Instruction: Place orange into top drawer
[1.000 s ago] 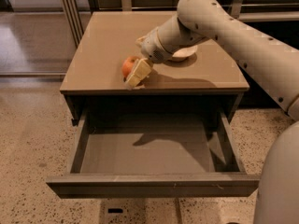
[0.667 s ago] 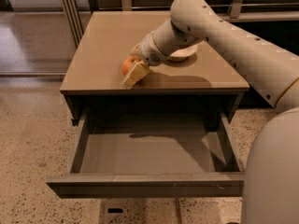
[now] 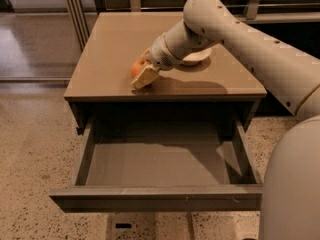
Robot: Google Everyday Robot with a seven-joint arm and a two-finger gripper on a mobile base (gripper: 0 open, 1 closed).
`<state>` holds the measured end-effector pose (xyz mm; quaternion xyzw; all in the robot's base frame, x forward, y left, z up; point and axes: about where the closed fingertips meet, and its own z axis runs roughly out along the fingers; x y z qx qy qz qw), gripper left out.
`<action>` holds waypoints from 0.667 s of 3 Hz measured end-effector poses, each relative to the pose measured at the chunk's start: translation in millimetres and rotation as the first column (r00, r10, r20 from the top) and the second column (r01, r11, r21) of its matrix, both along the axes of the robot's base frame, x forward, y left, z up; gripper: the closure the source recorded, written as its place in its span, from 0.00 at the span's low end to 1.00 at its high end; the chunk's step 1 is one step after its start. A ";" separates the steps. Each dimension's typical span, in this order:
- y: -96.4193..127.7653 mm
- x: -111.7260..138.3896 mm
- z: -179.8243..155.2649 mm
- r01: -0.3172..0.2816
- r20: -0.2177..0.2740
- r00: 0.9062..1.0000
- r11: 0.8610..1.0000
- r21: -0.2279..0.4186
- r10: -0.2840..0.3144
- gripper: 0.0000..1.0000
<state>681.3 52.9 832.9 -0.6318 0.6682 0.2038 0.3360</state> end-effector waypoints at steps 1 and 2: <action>1.4 -9.6 1.5 -0.016 0.007 1.000 0.999 0.034 0.016 0.99; 0.7 -36.5 8.1 -0.062 0.018 0.998 0.995 0.075 0.061 1.00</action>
Offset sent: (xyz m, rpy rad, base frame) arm -0.0708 -0.0063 0.0190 0.1266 -0.0315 0.1141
